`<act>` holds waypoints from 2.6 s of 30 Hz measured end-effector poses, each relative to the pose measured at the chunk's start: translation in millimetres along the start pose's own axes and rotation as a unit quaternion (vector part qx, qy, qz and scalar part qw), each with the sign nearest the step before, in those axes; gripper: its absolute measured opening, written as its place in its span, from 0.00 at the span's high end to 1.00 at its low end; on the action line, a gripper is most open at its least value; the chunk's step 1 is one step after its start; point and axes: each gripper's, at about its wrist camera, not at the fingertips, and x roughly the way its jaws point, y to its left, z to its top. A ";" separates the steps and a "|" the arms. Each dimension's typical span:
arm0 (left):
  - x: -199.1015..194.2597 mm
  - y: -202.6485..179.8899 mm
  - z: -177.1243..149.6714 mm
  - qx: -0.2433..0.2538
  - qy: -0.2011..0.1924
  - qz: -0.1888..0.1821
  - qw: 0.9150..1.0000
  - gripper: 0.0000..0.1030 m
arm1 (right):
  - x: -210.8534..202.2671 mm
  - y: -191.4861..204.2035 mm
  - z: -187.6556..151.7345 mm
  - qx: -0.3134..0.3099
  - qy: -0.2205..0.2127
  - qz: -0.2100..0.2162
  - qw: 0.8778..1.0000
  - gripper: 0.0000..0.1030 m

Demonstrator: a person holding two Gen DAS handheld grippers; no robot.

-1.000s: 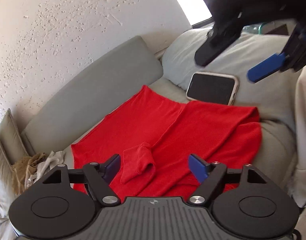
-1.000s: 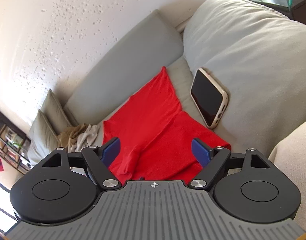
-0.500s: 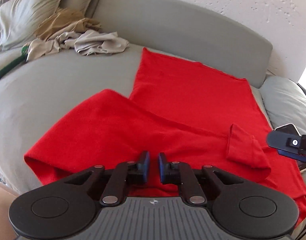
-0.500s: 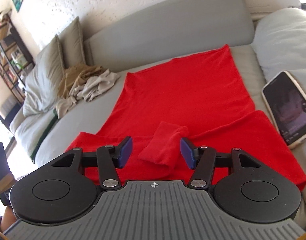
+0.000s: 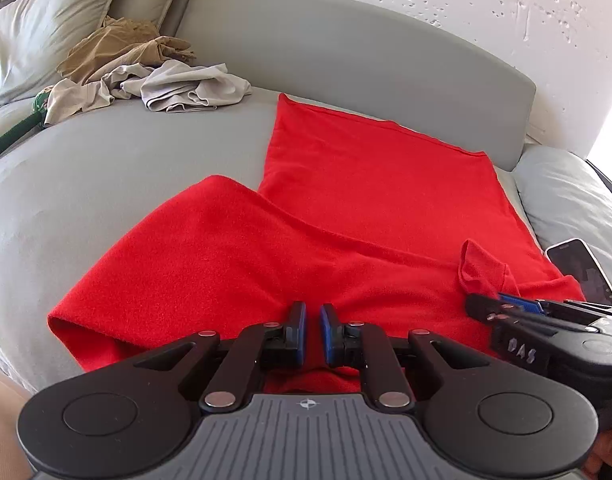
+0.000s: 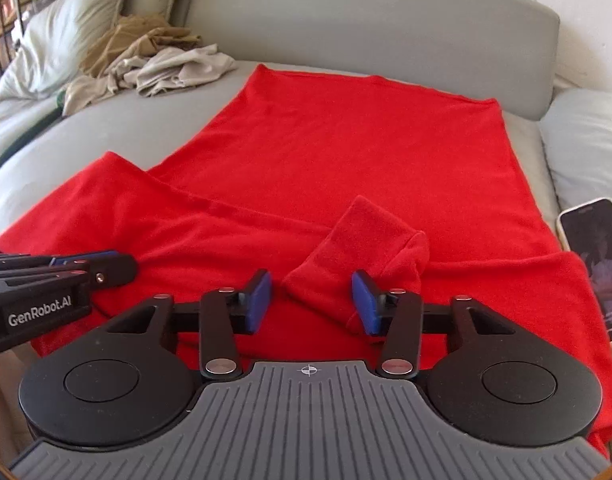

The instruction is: Fold clothes

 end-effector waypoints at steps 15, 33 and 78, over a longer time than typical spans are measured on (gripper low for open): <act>-26.7 -26.4 -8.6 0.014 -0.043 -0.100 0.994 0.84 | -58.8 -146.8 -30.6 0.246 0.010 -0.011 0.969 0.94; -19.5 -40.0 -21.5 0.026 -0.030 -0.075 0.996 0.76 | -84.0 -136.1 -38.9 0.146 -0.104 -0.108 0.978 0.93; -36.0 -48.3 -24.5 0.110 -0.097 -0.011 0.989 0.79 | -79.6 -112.2 -40.2 0.145 -0.111 0.007 0.983 0.93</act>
